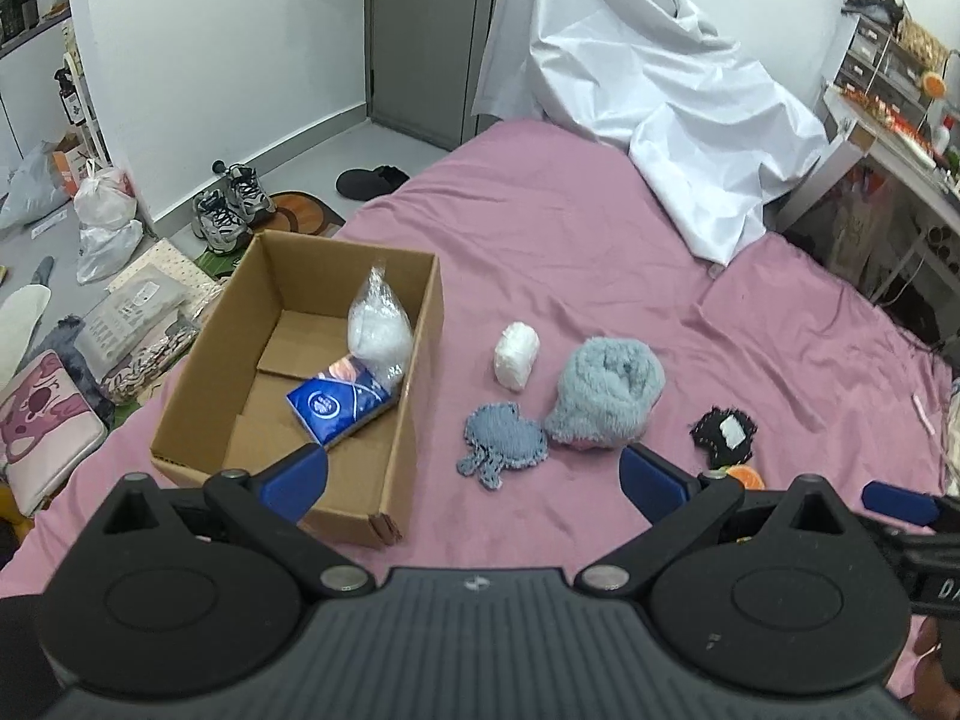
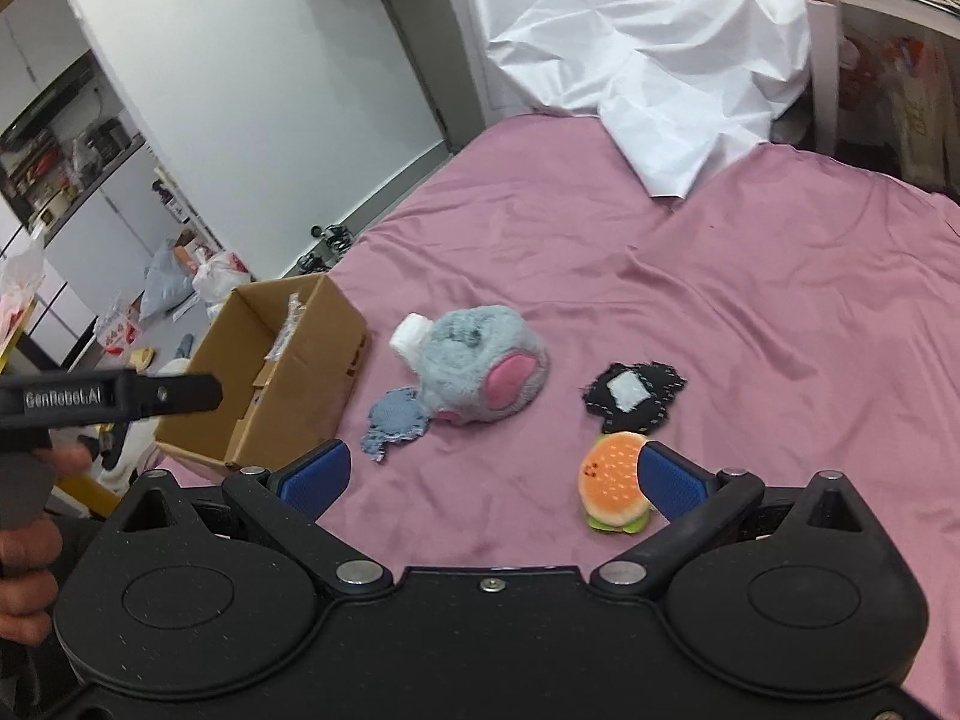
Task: Organize soft objects
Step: 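Move both tools back to the bed toward the denim cloth and hamburger plush, then grasp the denim cloth with the left tool while the right tool grasps the hamburger plush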
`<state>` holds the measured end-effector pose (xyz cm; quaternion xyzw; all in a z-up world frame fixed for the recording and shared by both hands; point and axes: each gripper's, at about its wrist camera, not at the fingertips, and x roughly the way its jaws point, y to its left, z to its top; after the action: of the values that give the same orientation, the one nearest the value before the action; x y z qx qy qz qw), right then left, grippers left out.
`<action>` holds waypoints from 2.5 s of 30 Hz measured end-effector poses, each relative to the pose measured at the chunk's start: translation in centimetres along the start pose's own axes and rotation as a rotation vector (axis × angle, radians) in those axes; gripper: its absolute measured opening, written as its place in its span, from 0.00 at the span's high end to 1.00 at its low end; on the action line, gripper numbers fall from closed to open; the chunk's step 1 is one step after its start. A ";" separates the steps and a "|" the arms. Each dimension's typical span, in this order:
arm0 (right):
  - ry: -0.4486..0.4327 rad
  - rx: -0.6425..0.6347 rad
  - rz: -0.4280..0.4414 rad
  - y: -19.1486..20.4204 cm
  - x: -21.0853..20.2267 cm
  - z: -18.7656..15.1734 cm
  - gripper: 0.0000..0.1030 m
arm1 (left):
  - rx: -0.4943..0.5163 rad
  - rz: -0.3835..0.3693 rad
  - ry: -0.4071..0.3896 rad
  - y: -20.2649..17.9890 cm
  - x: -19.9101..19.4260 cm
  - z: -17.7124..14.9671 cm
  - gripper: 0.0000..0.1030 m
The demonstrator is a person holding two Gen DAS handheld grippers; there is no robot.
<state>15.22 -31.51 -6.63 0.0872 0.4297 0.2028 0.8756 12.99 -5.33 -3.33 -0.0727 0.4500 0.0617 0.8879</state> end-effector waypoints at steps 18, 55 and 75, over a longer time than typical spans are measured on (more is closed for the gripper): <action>0.035 0.212 -0.007 -5.8 2.0 -0.5 0.08 | -0.018 0.025 0.022 -3.1 4.4 -0.7 0.04; 0.256 0.181 -0.058 -7.4 10.9 0.2 0.36 | 0.018 0.073 0.137 -4.1 18.3 -2.1 0.42; 0.166 0.152 -0.044 -6.2 8.2 0.8 0.74 | -0.016 0.045 0.074 -2.8 12.4 -2.5 0.65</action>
<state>22.13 -33.51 -14.04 0.1269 0.5167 0.1571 0.8320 18.76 -7.97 -14.60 -0.0721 0.4833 0.0826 0.8686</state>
